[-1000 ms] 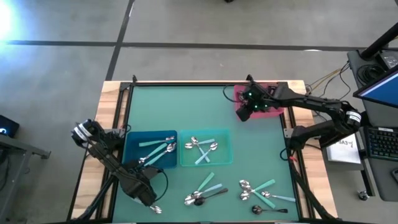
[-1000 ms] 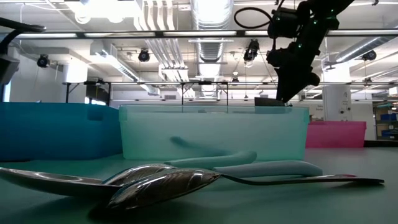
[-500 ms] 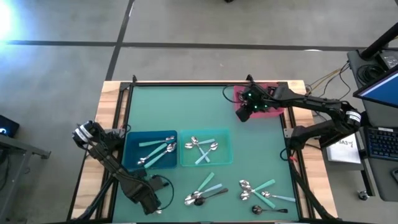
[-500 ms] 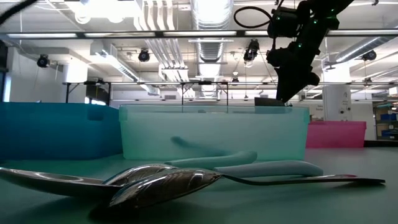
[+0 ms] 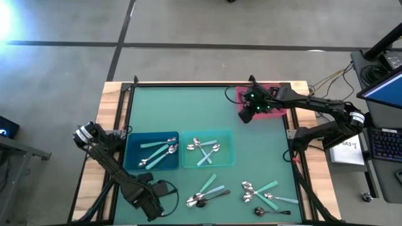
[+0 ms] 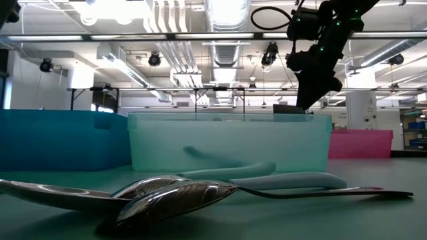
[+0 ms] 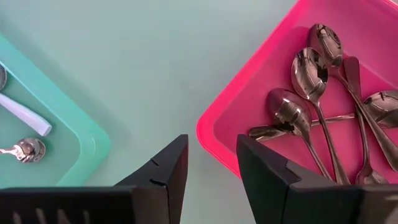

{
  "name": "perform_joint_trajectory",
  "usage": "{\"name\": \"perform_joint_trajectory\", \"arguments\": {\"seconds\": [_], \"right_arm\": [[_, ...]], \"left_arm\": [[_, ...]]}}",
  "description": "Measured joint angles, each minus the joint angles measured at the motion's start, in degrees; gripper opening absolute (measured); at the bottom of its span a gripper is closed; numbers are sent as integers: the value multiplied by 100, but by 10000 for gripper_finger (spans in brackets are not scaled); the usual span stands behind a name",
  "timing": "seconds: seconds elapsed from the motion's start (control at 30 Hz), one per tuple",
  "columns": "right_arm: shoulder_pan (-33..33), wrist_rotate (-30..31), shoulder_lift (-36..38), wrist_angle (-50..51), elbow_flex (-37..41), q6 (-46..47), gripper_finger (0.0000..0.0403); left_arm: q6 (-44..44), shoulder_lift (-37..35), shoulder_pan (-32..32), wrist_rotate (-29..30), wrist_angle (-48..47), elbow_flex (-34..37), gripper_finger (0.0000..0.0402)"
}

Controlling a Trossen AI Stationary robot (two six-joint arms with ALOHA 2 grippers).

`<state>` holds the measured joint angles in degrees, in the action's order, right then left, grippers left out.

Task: Sort silverware by color (type)
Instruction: Put the black spoon into the pink bin

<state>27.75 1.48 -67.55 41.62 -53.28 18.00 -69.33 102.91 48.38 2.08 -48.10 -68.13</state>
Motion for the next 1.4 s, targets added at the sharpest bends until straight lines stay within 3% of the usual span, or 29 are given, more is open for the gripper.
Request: {"name": "perform_joint_trajectory", "arguments": {"seconds": [0.2, 0.4, 0.67, 1.0, 1.13, 1.33, 1.4], "right_arm": [[0, 0, -2, -2, 0, -18, 128], [0, 0, -2, 0, 0, -82, 128], [-2, -2, -2, 0, 0, -105, 128], [-2, -2, -2, -1, 0, -105, 128], [-2, 0, -2, -2, 0, -105, 128], [-2, -2, -4, -2, 0, -105, 127], [-2, -2, -4, -4, 2, -105, 127]], "left_arm": [[19, 0, 0, 0, 65, -21, 81], [8, 0, 0, 27, 924, 325, 105], [-182, 0, -21, 352, 783, 626, 143], [-321, 282, -27, 134, 952, 721, 146], [-411, 457, -29, 56, 809, 679, 122], [-384, 424, -37, -30, 801, 670, 17], [-420, 406, -37, -53, 809, 652, 10]]}}
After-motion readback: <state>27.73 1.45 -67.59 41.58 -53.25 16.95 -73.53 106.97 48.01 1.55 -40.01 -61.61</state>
